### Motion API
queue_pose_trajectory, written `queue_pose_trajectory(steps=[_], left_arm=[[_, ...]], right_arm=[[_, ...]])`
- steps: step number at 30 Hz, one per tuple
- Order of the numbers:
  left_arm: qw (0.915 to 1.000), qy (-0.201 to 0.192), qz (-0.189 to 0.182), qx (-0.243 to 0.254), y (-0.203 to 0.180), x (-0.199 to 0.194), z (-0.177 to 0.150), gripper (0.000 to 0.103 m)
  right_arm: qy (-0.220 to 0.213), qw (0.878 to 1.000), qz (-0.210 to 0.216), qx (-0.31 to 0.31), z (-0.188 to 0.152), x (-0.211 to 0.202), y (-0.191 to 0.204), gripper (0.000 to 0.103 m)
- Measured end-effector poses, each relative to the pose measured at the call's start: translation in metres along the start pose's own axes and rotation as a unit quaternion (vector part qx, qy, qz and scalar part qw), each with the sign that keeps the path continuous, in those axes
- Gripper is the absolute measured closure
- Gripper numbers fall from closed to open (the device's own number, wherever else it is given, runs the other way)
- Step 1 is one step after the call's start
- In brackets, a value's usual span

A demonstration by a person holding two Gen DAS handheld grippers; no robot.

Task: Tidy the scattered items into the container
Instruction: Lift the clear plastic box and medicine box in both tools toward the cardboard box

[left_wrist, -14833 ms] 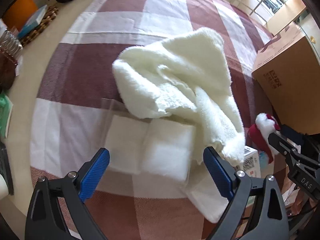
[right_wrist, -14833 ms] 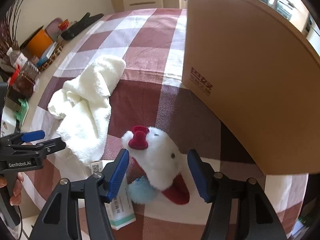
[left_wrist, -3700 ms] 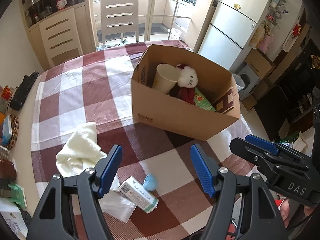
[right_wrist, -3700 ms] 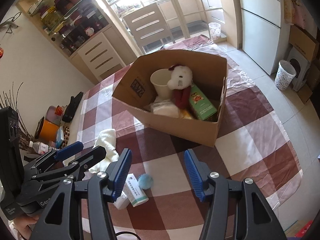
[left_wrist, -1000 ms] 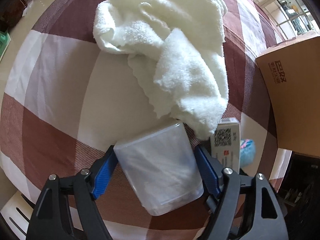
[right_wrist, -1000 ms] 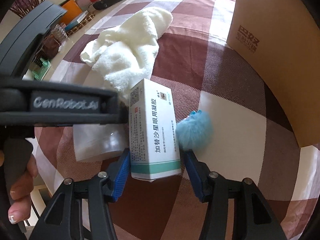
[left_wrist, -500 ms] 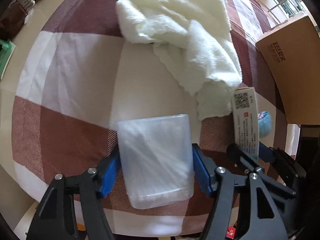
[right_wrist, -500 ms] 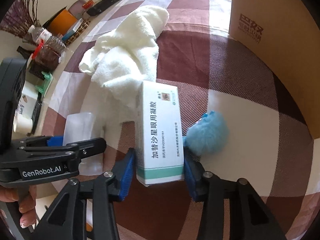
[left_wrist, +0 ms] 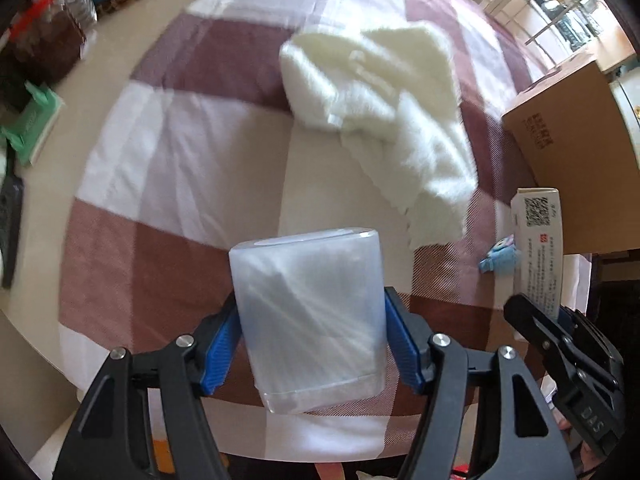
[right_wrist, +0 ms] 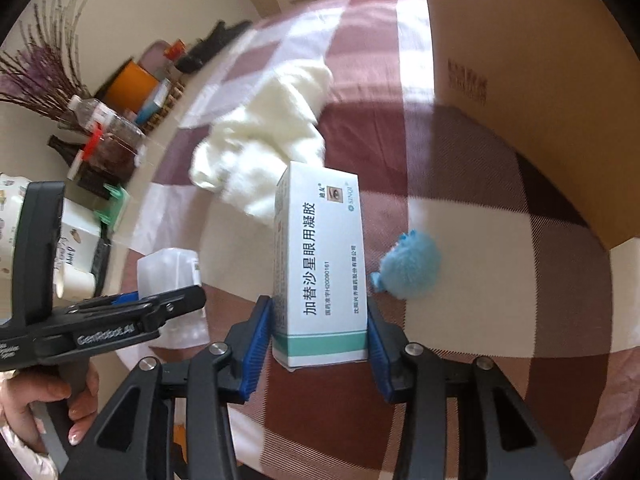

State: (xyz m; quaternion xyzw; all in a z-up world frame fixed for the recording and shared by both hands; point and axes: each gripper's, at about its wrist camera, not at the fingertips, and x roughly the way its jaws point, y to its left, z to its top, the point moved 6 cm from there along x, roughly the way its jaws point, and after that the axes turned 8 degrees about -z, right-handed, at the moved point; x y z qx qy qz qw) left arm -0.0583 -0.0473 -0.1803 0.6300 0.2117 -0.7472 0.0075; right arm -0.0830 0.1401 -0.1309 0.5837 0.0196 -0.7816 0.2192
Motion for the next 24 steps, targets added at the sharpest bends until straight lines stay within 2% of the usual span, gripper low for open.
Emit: queue_pose_trajectory(steps=[5, 10, 17, 24], left_arm=[[0.9991, -0.026, 0.003, 0.032, -0.020, -0.022, 0.012, 0.036], [0.9974, -0.043, 0.005, 0.057, -0.024, -0.040, 0.017, 0.036], [0.9947, -0.064, 0.008, 0.080, -0.027, -0.070, 0.007, 0.036], [0.9914, -0.079, 0.014, 0.103, -0.040, -0.082, 0.003, 0.036]], right_arm=[[-0.029, 1.000, 0.002, 0.006, 0.005, -0.029, 0.008, 0.058], [-0.049, 0.999, -0.003, 0.014, 0.005, -0.047, 0.013, 0.058], [-0.064, 0.998, -0.008, 0.016, 0.000, -0.065, 0.019, 0.058], [-0.070, 0.997, -0.008, 0.015, -0.005, -0.076, 0.023, 0.058]])
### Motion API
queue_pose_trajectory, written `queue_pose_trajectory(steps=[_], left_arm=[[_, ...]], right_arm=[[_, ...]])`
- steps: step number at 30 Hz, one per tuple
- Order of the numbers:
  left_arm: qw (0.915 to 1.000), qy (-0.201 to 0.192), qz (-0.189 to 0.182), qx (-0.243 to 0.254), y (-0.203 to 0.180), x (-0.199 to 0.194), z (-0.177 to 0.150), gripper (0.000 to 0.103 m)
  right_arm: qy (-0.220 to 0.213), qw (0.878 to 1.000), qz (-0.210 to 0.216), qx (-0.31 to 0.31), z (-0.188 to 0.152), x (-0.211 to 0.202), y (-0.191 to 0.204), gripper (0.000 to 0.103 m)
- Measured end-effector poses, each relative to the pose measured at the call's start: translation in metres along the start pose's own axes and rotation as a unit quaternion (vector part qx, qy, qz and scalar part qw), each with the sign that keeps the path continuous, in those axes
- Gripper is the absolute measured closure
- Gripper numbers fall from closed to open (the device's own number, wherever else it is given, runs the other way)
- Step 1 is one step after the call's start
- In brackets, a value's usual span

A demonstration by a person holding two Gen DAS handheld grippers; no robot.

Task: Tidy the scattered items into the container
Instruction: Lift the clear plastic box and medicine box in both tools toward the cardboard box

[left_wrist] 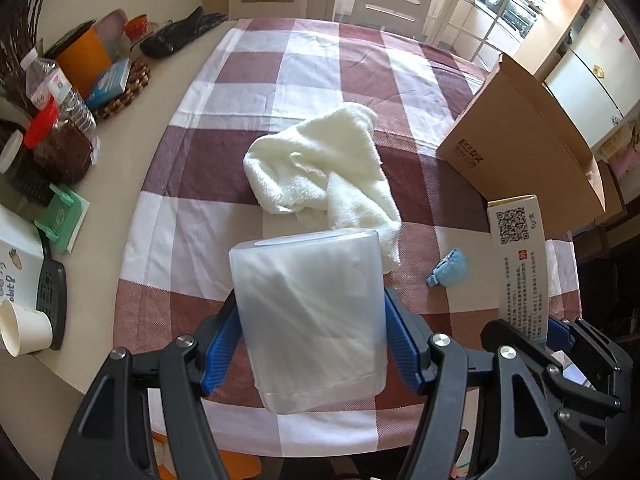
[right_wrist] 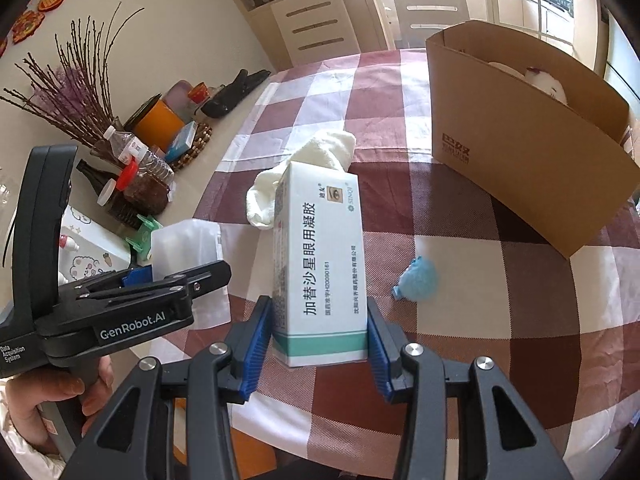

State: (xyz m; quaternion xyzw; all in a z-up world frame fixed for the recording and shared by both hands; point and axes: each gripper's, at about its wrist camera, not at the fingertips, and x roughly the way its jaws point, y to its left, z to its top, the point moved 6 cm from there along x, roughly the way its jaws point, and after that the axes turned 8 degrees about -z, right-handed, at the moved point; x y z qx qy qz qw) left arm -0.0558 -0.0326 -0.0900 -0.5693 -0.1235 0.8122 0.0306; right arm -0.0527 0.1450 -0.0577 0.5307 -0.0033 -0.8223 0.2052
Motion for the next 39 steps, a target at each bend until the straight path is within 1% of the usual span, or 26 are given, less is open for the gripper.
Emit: queue_pose_trajectory(steps=[10, 22, 30, 39], left_arm=[[0.9992, -0.009, -0.010, 0.039, -0.028, -0.005, 0.009, 0.036], [0.9957, -0.004, -0.023, 0.090, -0.067, 0.001, 0.013, 0.035], [0.9920, 0.003, -0.034, 0.122, -0.094, 0.007, 0.014, 0.035], [0.9858, 0.015, -0.051, 0.159, -0.125, 0.015, 0.013, 0.035]], right_arm=[[-0.016, 1.000, -0.013, 0.017, -0.003, -0.017, -0.011, 0.058], [-0.029, 0.998, -0.033, 0.054, -0.008, -0.032, -0.037, 0.058], [-0.038, 0.995, -0.047, 0.083, -0.012, -0.041, -0.059, 0.058], [-0.047, 0.990, -0.063, 0.115, -0.018, -0.051, -0.081, 0.058]])
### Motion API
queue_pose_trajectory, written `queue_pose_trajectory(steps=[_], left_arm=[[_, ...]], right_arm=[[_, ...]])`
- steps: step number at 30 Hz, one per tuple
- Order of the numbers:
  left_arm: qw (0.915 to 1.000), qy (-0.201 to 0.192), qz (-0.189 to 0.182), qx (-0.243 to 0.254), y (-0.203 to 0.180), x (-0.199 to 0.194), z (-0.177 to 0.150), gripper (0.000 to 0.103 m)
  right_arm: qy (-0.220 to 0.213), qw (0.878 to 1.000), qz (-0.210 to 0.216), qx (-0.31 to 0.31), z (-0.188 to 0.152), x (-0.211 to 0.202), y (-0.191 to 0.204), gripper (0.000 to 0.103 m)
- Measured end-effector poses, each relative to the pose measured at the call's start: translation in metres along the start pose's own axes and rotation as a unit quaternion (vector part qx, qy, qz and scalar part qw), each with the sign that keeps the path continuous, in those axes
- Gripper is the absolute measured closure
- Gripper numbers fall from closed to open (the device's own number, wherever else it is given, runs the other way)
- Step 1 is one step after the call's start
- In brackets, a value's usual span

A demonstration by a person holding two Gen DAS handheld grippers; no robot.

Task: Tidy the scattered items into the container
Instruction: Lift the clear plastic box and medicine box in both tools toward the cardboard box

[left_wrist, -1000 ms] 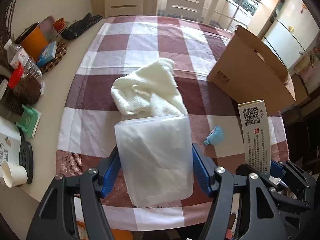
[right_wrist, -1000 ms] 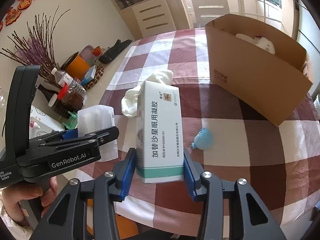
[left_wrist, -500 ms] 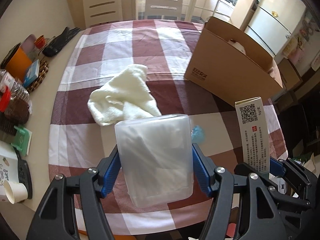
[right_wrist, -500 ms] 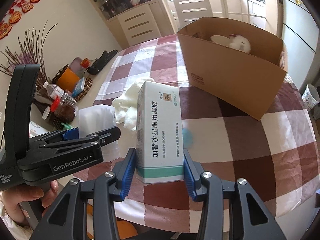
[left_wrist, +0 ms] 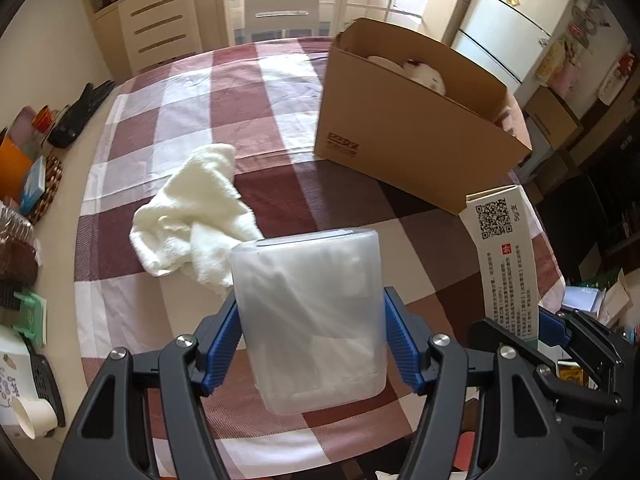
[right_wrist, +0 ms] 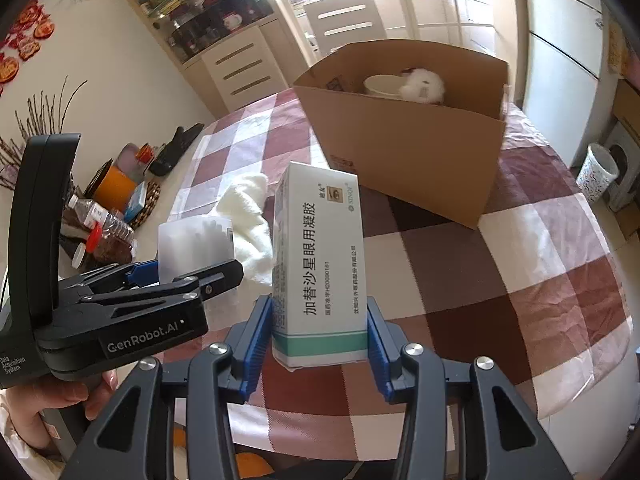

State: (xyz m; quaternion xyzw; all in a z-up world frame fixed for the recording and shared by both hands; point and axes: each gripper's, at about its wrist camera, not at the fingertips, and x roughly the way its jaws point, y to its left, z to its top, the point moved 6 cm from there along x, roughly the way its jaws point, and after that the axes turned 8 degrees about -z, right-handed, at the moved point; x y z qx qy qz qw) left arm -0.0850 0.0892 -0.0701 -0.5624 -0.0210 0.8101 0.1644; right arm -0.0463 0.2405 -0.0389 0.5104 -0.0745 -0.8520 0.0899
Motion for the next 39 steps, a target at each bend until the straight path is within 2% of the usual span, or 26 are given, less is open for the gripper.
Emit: queue_pose_trajectory(steps=[15, 39], left_arm=[[0.9984, 0.015, -0.022, 0.049, -0.038, 0.016, 0.010, 0.035], [0.9914, 0.033, -0.042, 0.120, -0.090, 0.030, 0.023, 0.035]], right_arm=[[-0.006, 0.999, -0.025, 0.047, -0.005, -0.007, -0.033, 0.058], [-0.029, 0.992, -0.056, 0.109, 0.000, -0.020, -0.079, 0.058]])
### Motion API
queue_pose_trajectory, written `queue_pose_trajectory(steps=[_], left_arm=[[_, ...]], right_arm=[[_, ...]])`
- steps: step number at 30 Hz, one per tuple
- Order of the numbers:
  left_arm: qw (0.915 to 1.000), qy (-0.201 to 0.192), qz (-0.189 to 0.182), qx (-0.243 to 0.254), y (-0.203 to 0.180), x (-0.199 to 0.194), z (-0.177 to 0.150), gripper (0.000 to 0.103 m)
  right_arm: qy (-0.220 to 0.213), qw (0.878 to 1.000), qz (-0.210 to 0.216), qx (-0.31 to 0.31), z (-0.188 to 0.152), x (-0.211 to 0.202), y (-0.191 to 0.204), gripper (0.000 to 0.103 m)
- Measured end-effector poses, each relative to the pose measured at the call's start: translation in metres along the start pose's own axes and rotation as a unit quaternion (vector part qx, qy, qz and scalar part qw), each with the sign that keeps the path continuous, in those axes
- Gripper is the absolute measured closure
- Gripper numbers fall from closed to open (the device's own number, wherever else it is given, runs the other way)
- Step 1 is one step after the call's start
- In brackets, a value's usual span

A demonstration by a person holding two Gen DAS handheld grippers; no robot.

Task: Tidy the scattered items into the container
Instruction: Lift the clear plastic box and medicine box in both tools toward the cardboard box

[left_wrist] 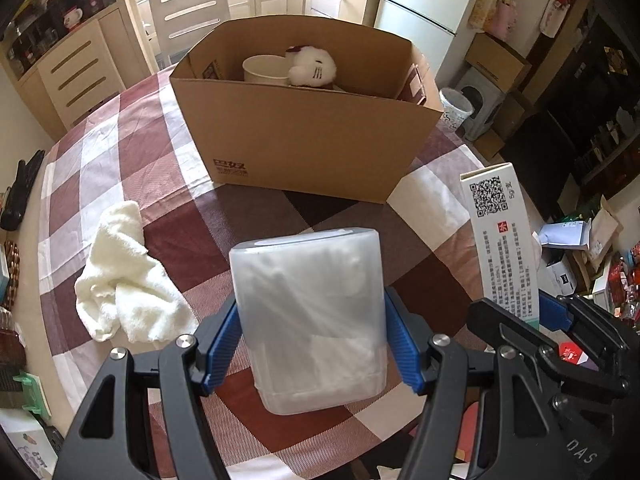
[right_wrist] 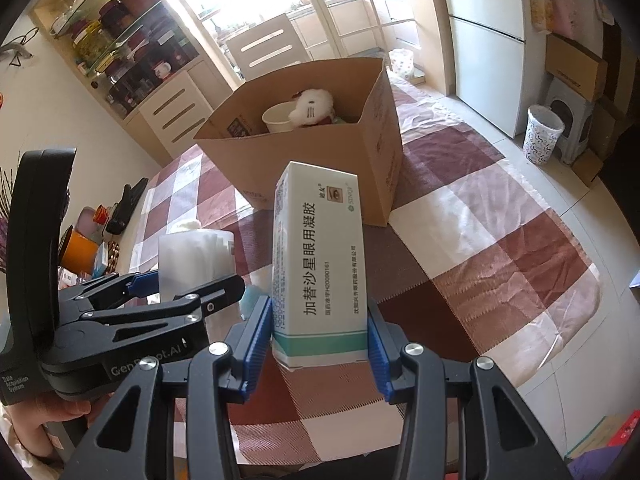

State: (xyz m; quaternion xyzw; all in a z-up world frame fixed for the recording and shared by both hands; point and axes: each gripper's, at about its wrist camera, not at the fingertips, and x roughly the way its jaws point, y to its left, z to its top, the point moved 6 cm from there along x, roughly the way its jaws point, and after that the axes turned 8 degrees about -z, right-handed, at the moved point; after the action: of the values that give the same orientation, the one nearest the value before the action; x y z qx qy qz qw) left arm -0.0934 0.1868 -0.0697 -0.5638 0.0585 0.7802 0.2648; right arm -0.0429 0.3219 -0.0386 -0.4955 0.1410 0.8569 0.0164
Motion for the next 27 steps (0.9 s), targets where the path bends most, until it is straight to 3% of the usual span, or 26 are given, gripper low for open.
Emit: queue_pose_trajectory(steps=[27], left_arm=[[0.9999, -0.008, -0.001, 0.007, -0.003, 0.003, 0.037, 0.035]], right_arm=[[-0.009, 1.000, 0.002, -0.008, 0.035, 0.007, -0.005, 0.058]])
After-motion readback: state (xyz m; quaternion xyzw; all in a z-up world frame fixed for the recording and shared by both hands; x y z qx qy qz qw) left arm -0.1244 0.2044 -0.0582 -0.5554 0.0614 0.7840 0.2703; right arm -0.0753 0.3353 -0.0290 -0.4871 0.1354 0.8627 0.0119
